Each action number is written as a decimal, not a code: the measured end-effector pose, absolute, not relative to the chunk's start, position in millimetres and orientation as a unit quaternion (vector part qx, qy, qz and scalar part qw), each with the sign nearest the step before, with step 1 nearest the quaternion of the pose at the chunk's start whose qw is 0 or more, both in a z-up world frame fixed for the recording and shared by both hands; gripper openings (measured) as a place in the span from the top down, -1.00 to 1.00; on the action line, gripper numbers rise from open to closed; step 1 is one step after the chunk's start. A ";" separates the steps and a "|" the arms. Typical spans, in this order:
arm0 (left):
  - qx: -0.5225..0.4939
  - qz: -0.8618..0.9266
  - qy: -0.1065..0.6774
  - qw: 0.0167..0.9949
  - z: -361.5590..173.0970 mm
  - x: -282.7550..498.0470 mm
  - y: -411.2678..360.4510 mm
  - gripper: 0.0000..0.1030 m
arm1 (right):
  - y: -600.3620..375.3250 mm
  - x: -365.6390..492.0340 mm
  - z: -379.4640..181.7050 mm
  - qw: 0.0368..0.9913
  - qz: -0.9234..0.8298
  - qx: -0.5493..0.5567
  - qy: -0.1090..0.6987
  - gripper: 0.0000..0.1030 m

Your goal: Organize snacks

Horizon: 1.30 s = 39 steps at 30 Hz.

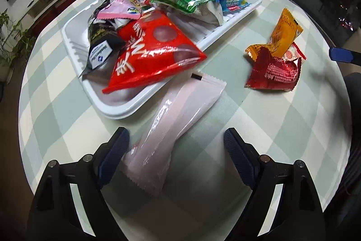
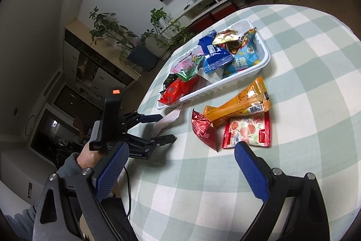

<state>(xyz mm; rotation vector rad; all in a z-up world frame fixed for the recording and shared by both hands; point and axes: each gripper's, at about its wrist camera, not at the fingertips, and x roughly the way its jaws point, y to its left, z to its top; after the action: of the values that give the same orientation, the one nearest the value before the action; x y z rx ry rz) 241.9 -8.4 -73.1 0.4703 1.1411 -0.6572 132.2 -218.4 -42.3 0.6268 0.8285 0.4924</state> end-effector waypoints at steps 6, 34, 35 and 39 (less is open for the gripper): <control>0.197 -0.295 0.534 0.768 -64.7 246.8 -4.9 0.44 | -220.0 132.2 -43.1 0.840 0.231 0.297 0.390 -0.85; 0.026 -0.281 0.497 0.821 -43.5 171.1 9.7 0.65 | -140.2 160.2 -34.4 0.871 0.203 -0.003 0.448 -0.20; 0.010 -0.283 0.492 0.823 -41.1 165.9 12.9 0.65 | -135.4 164.6 -33.9 0.869 0.207 -0.016 0.450 -0.20; -0.054 -0.285 0.477 0.830 -36.2 147.1 27.9 0.65 | -113.6 182.4 -38.9 0.853 0.215 -0.080 0.469 -0.14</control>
<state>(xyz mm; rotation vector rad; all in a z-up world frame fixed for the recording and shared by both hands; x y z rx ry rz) 147.1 27.9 -36.2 -0.1143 1.0122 -0.6041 182.4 -113.6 -38.9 -0.1684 0.9873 0.4516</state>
